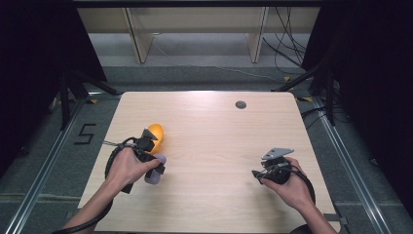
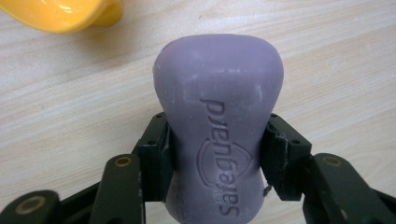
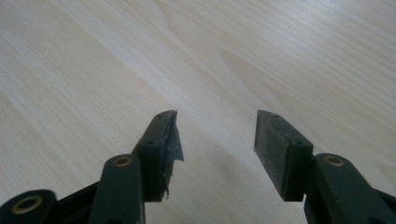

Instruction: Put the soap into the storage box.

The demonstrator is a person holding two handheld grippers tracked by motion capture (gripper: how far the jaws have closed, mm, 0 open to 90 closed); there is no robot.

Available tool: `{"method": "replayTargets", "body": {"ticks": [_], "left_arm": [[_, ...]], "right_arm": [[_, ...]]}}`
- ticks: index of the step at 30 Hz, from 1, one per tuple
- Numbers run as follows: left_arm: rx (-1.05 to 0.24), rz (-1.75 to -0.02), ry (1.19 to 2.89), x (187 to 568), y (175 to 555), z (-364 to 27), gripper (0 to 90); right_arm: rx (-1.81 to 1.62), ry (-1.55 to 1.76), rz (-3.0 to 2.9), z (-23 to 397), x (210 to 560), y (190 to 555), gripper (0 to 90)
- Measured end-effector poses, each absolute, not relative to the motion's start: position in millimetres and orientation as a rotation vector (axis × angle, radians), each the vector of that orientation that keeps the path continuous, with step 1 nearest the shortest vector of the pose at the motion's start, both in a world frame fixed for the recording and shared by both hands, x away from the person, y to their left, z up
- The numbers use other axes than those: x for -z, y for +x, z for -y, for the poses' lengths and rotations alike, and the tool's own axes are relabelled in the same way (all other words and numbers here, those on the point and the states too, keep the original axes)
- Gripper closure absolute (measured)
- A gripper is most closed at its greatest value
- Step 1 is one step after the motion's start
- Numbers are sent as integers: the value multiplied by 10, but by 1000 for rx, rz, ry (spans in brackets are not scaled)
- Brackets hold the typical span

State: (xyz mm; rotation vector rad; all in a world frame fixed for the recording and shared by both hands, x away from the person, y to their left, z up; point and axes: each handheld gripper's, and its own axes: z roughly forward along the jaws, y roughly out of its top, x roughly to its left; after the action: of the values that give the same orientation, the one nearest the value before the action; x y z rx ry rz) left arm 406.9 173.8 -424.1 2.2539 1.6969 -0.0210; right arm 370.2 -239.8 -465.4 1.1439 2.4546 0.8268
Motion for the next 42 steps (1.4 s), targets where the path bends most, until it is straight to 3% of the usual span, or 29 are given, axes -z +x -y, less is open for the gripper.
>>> {"method": "replayTargets", "body": {"ticks": [42], "left_arm": [[-110, -1626, 2214, 4066, 4333, -1797, 489]], "right_arm": [[-858, 1129, -2416, 2398, 4675, 3708, 490]]}}
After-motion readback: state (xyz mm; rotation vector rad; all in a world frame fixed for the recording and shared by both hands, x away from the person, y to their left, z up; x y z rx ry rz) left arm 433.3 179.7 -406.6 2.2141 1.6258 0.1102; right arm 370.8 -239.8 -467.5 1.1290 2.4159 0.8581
